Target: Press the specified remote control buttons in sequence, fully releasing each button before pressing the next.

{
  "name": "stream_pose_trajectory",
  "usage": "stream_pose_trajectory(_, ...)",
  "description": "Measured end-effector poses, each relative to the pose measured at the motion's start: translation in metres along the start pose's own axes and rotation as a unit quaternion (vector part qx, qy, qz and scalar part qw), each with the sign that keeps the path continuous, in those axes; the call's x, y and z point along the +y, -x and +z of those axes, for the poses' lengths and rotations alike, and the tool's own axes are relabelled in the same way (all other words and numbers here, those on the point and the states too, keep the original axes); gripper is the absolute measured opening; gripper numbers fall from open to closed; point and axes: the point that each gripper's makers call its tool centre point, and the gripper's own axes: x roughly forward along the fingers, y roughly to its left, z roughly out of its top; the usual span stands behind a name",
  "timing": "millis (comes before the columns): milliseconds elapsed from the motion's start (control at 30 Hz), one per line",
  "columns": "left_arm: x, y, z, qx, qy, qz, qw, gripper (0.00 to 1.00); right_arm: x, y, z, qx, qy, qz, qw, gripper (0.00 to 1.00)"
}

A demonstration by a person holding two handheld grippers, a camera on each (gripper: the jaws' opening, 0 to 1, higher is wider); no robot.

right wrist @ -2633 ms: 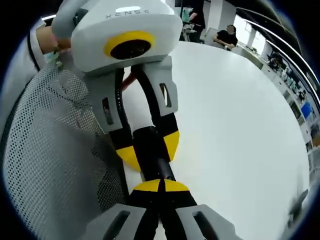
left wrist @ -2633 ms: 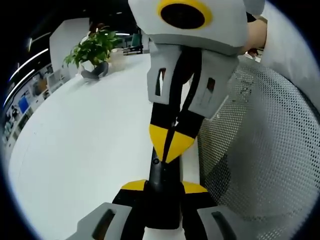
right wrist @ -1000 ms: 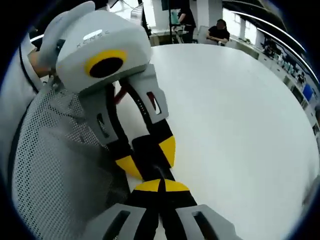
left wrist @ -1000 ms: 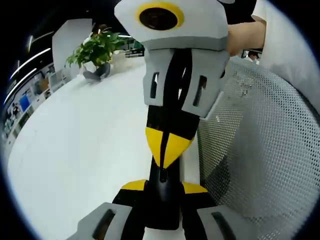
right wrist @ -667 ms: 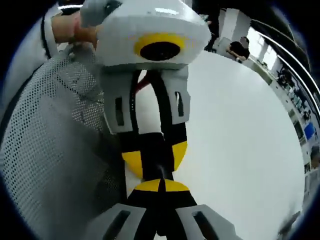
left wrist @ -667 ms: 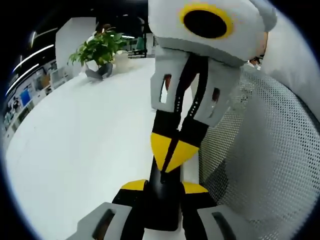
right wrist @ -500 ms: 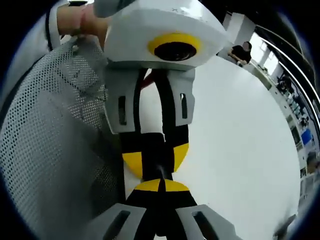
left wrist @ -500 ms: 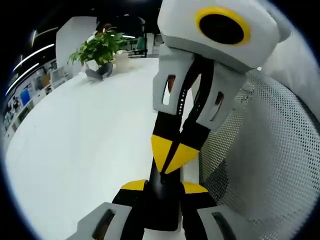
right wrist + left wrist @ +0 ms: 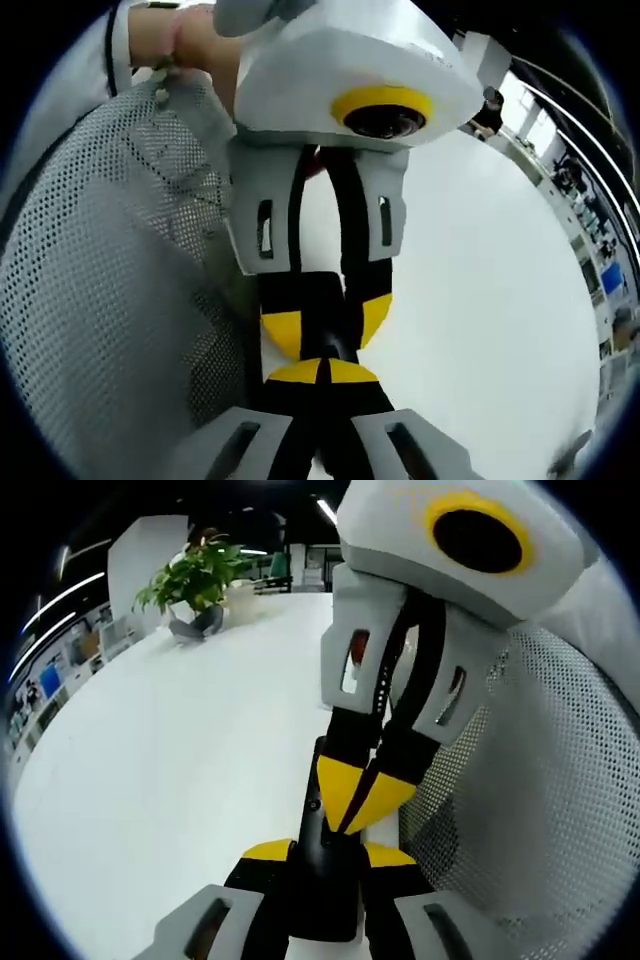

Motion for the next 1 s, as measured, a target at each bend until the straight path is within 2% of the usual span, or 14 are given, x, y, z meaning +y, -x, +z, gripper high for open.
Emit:
stream_pose_trajectory(200,-0.0001,0.0000,0.0001,0.002,-0.003,0.001,1.0000,0.24,-0.0035,-0.0010,0.0012,-0.001,-0.041,0.015,0.9990,0.00)
stream_pose_trajectory(533,0.0002,-0.0005,0.0006,-0.001,0.002,-0.004,1.0000,0.24,-0.0022,0.0012,0.0002,-0.007,-0.063,0.008,0.9979,0.00)
stream_pose_trajectory(667,-0.0003,-0.0005,0.0010,-0.002,0.004,-0.006,1.0000,0.24,-0.0004,0.0020,0.0003,-0.009,-0.062,0.005,0.9980,0.00)
stream_pose_trajectory(767,-0.0006,-0.0006,0.0011,0.001,0.000,-0.004,1.0000,0.24,0.0021,0.0023,0.0007,-0.016,-0.035,-0.014,0.9992,0.00)
stream_pose_trajectory(867,-0.0004,-0.0003,0.0010,0.000,0.003,-0.004,1.0000,0.24,0.0031,-0.0003,0.0050,-0.027,-0.042,-0.010,0.9987,0.00)
stream_pose_trajectory(1000,-0.0004,0.0000,0.0006,0.000,0.004,-0.005,1.0000,0.24,0.0003,-0.0023,0.0085,-0.017,-0.040,-0.008,0.9990,0.00)
